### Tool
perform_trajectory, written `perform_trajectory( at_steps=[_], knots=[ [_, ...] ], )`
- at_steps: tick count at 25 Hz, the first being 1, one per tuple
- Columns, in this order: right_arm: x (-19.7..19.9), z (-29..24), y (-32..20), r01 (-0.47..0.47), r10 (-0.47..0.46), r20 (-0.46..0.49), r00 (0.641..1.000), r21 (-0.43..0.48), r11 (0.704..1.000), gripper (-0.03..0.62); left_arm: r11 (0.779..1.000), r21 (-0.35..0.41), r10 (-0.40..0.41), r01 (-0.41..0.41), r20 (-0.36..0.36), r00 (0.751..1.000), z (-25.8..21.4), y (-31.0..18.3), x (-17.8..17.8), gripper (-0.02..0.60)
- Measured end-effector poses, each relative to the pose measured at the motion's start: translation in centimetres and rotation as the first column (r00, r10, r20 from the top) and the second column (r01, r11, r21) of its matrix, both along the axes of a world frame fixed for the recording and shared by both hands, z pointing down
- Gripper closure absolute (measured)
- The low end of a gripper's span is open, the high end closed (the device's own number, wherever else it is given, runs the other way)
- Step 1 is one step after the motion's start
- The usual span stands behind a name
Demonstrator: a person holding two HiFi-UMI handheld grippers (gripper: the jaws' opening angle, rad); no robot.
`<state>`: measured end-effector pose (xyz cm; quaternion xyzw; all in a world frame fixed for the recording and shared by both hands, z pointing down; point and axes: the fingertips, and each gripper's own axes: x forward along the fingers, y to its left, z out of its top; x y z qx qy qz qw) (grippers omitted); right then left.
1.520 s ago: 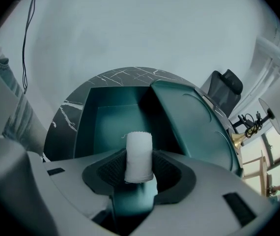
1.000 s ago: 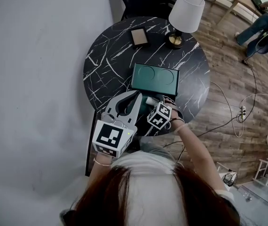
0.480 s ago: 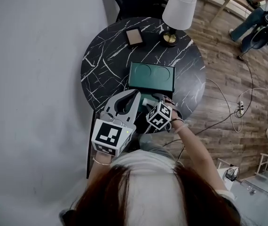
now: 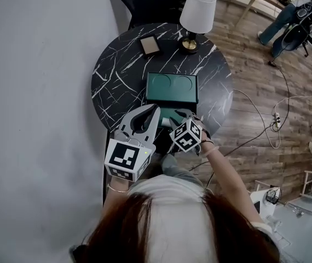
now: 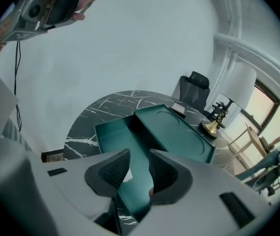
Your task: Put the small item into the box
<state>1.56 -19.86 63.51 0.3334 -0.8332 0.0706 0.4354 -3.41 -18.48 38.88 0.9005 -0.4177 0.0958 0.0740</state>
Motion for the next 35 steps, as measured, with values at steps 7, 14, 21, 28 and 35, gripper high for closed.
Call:
perform_trajectory(
  at_steps=[7,14,21,28,35],
  knots=[
    [0.3,-2.9,0.8,-0.099,0.095,0.070,0.993,0.063,0.993,0.488,1.000,0.023,0.020,-0.020,-0.008,1.000,-0.5,1.8,-0.6,0.572],
    [0.5,-5.6,2.2,-0.195,0.182,0.126,0.975,0.105,0.975,0.514,0.999,0.040,0.030,-0.030,-0.019,0.999,-0.8,4.0,-1.6,0.572],
    [0.2,-8.9,3.8,-0.288,0.255,0.205,0.945,0.155,0.945,0.523,0.997,0.061,0.039,-0.037,-0.029,0.999,-1.5,6.2,-2.8,0.572],
    [-0.5,-12.0,5.9,-0.353,0.291,0.272,0.917,0.216,0.910,0.530,0.996,0.077,0.050,-0.046,-0.038,0.998,-2.0,8.5,-3.9,0.572],
    [-1.5,-14.3,8.2,-0.404,0.313,0.334,0.889,0.251,0.879,0.540,0.995,0.091,0.053,-0.049,-0.046,0.998,-2.4,10.4,-5.3,0.572]
  ],
)
